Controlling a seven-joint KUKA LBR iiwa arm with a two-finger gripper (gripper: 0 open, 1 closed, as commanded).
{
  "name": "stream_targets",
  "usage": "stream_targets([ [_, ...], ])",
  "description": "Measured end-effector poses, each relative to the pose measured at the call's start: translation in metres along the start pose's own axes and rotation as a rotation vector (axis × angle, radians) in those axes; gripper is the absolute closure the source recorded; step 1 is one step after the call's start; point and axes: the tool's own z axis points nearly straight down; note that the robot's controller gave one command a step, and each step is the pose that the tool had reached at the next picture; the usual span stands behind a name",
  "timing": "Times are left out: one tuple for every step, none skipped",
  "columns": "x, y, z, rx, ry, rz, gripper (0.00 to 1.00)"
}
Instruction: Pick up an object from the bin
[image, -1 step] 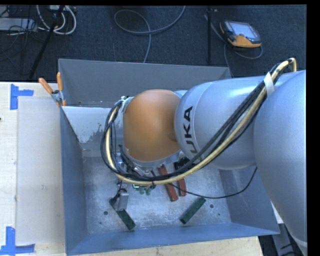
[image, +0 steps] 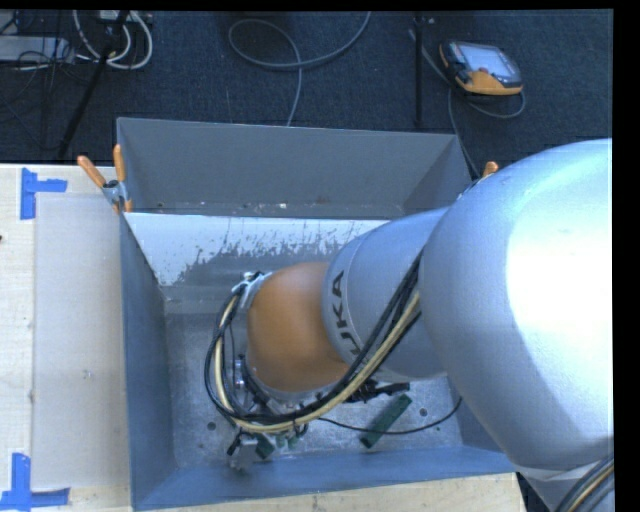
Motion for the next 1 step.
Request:
stream_targets([
  [-0.0069,-0.0019,-0.0040,-0.001,-0.007,-0.169,0.00],
])
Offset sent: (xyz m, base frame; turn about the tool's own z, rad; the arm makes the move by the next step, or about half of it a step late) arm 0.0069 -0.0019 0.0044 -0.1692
